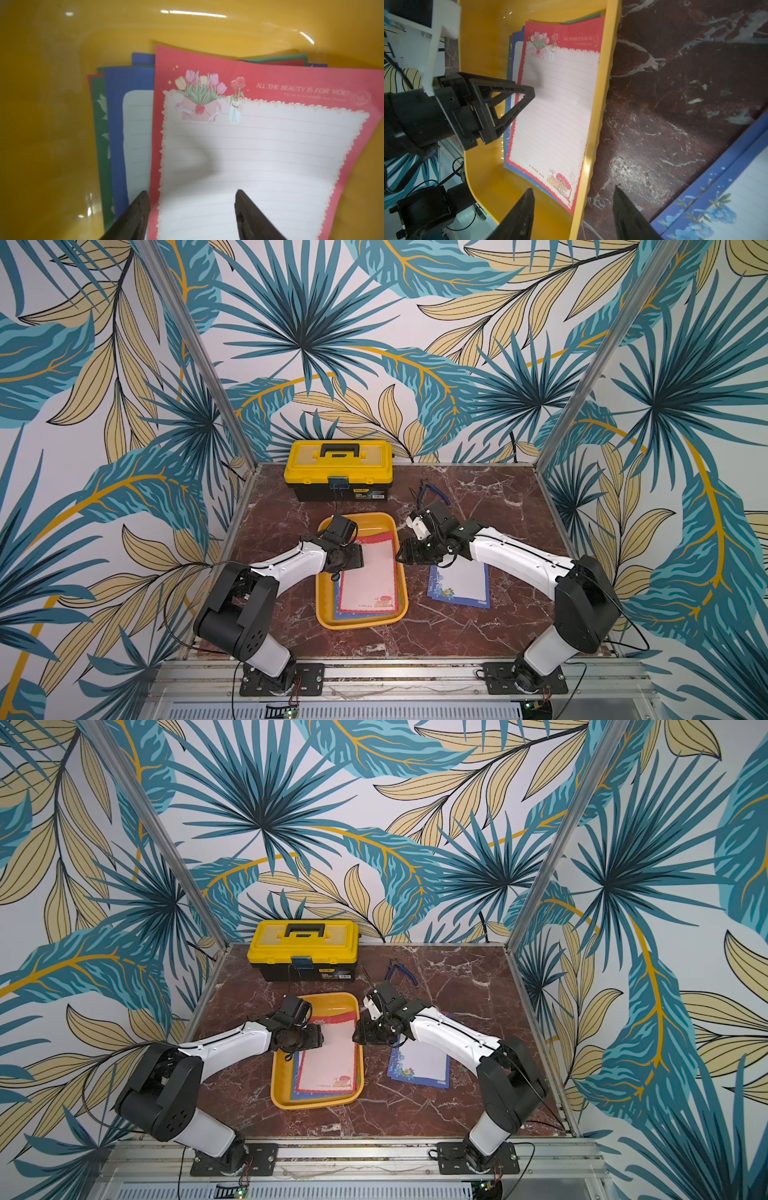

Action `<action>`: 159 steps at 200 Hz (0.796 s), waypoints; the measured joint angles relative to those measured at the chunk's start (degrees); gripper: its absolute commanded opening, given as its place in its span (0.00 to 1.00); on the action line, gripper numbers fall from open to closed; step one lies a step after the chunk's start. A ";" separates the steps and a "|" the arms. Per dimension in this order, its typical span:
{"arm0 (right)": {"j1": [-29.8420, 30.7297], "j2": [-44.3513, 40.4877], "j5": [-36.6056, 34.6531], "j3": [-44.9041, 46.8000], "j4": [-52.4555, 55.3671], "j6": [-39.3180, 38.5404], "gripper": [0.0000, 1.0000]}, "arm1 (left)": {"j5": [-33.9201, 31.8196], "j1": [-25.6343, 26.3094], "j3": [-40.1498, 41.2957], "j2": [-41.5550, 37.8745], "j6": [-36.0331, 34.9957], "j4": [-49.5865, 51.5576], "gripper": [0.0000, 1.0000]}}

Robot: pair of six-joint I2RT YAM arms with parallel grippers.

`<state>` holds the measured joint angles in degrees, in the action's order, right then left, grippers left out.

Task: Take out the stationery paper from the storage box
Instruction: Pick up the stationery paper from the storage box.

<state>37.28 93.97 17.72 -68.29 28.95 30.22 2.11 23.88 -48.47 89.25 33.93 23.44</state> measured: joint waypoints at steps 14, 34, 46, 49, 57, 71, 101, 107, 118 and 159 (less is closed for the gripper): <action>0.00 0.02 0.00 0.00 -0.04 0.02 0.60 | 0.02 0.00 0.63 0.00 0.00 0.00 0.67; 0.00 0.20 -0.02 0.02 -0.26 0.20 0.58 | 0.22 0.02 1.07 0.02 -0.04 0.11 0.67; 0.00 0.59 -0.04 0.00 -0.37 0.39 0.55 | 0.28 0.00 1.07 0.02 -0.13 0.09 0.66; 0.00 0.74 -0.02 0.00 -0.39 0.42 0.55 | 0.31 0.00 1.07 0.02 -0.15 0.09 0.65; 0.00 1.11 -0.04 0.00 -0.44 0.66 0.54 | 0.39 -0.02 1.07 0.02 -0.42 0.11 0.65; 0.00 1.55 -0.04 0.02 -0.42 0.92 0.53 | 0.63 -0.11 1.11 0.02 -0.72 0.11 0.65; 0.00 1.66 -0.04 0.02 -0.48 1.33 0.52 | 0.92 -0.22 1.22 -0.07 -1.31 0.09 0.65; 0.00 1.68 -0.04 0.02 -0.48 1.36 0.51 | 0.94 -0.26 1.29 -0.15 -1.33 0.07 0.65; 0.00 1.68 -0.02 0.02 -0.48 1.49 0.50 | 1.11 -0.26 1.46 -0.33 -1.33 0.04 0.65; 0.00 2.51 0.37 0.02 -0.85 1.73 0.50 | 1.33 -0.31 2.03 -1.07 -1.29 0.00 0.68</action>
<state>37.28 96.49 18.09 -68.27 28.10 31.94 3.44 23.57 -46.44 88.18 32.64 23.44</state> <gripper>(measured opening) 0.500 0.666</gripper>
